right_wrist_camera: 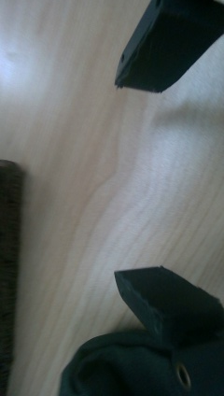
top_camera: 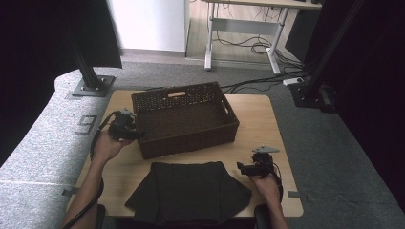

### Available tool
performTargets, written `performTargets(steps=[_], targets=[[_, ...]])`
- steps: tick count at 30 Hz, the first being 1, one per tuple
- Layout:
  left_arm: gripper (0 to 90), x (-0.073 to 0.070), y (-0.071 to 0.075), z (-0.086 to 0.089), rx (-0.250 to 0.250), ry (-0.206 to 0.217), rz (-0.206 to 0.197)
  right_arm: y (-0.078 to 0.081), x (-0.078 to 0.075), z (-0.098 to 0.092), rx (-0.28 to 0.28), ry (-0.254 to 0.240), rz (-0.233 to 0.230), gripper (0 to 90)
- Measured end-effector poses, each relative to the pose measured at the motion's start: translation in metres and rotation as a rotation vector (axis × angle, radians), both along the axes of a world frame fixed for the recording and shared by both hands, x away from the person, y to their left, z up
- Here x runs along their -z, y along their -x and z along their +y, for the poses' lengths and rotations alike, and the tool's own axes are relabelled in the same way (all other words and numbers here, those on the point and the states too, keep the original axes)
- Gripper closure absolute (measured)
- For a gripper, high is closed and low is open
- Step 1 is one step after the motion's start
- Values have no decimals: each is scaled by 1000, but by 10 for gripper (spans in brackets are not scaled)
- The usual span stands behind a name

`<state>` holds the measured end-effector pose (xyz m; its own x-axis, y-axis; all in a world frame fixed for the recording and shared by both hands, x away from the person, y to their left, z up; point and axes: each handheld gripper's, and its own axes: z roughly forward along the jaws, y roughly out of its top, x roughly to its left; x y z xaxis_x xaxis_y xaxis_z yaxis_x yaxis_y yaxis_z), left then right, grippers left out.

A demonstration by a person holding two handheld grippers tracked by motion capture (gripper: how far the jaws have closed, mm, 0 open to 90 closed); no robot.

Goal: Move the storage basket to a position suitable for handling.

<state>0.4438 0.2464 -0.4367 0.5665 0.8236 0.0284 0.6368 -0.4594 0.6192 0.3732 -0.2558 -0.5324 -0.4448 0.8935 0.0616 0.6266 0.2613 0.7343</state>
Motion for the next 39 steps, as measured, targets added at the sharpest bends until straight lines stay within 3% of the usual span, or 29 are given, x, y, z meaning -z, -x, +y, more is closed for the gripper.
performTargets(steps=[6, 10, 11, 16, 19, 21, 23, 27, 34, 39], targets=[[456, 0, -2, -2, 24, -4, 1, -10, -11, 1, -18, -13, -21, 158], [459, 0, -4, -3, 45, 3, 0, -23, -19, 5, -41, -32, -29, 237], [459, 0, -4, -3, 52, 5, 0, -30, -23, 9, -57, -34, -34, 300], [463, 0, -6, -4, 48, 10, 2, -50, -33, 14, -75, -22, -44, 368], [467, 0, -7, -4, 35, 24, 2, -61, -35, 15, -93, -36, -35, 419], [493, 1, -7, -3, 22, 35, 0, -67, -35, 16, -125, -62, -14, 502], [497, 1, -8, -2, 19, 45, 1, -70, -35, 19, -148, -86, 2, 500], [506, 1, -9, -3, 21, 35, -1, -64, -37, 25, -140, -39, -3, 495], [549, 2, -14, -7, 4, 30, -23, -41, -35, 18, -142, -75, -3, 555], [587, 2, -14, -7, 1, 33, -32, -25, -35, 16, -162, -71, -7, 579]])
